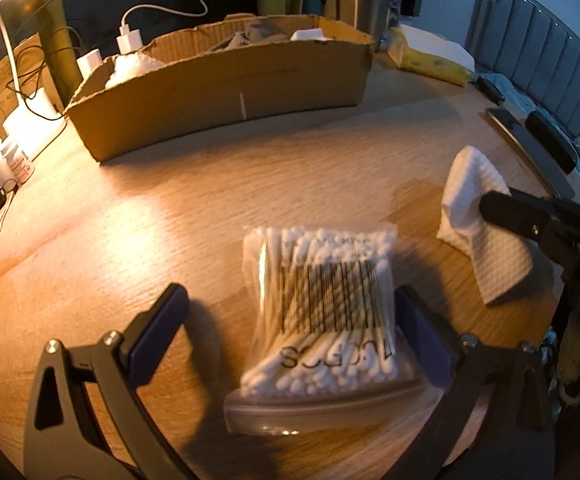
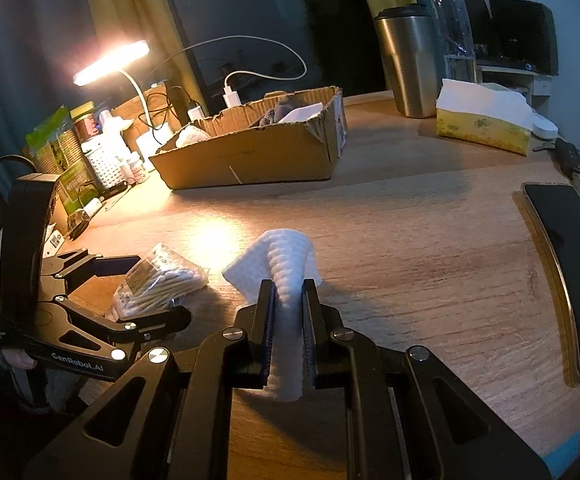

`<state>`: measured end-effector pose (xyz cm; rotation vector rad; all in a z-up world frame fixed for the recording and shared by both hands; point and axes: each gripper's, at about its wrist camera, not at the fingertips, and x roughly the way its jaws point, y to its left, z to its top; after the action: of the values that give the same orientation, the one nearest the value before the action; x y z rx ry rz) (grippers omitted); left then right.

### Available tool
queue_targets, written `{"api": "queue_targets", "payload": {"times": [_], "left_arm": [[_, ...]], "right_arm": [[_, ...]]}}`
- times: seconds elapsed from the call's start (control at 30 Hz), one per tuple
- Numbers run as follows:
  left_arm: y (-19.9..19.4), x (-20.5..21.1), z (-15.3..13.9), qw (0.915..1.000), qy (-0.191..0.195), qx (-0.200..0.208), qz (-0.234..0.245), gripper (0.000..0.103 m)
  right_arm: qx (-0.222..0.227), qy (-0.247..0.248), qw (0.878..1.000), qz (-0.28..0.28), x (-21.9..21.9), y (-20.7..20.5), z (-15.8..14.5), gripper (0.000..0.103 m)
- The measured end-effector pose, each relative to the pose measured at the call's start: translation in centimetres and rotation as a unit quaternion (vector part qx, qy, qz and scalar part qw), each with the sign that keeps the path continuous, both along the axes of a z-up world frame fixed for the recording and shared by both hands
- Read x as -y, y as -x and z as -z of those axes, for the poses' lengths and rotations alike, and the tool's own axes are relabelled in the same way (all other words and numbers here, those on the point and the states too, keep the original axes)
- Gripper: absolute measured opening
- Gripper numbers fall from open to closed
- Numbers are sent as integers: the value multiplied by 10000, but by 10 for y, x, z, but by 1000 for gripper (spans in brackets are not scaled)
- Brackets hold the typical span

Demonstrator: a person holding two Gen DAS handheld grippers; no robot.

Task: Organize soft objects
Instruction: 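Grasp the white waffle cloth with the right tool while the left tool grasps the cotton swab pack, then carry the cloth and swab pack into the cardboard box and release both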

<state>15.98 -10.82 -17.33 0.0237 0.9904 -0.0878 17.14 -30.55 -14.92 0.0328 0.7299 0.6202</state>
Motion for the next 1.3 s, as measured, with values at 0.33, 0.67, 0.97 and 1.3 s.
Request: {"api": "queue_targets", "payload": {"times": [0.33, 0.67, 0.97, 1.3], "left_arm": [[1, -4, -10, 9994, 253, 182, 117, 50], [8, -24, -23, 9977, 549, 397, 41, 48], [5, -46, -50, 9951, 642, 753, 63, 48], [-8, -67, -77, 9918, 696, 1075, 36, 48]], "right_arm": [[98, 113, 9999, -21, -11, 3, -12, 14], [278, 280, 9992, -98, -32, 6, -32, 14], [477, 424, 9978, -153, -53, -1, -55, 14], [658, 550, 9962, -162, -72, -18, -76, 14]]}}
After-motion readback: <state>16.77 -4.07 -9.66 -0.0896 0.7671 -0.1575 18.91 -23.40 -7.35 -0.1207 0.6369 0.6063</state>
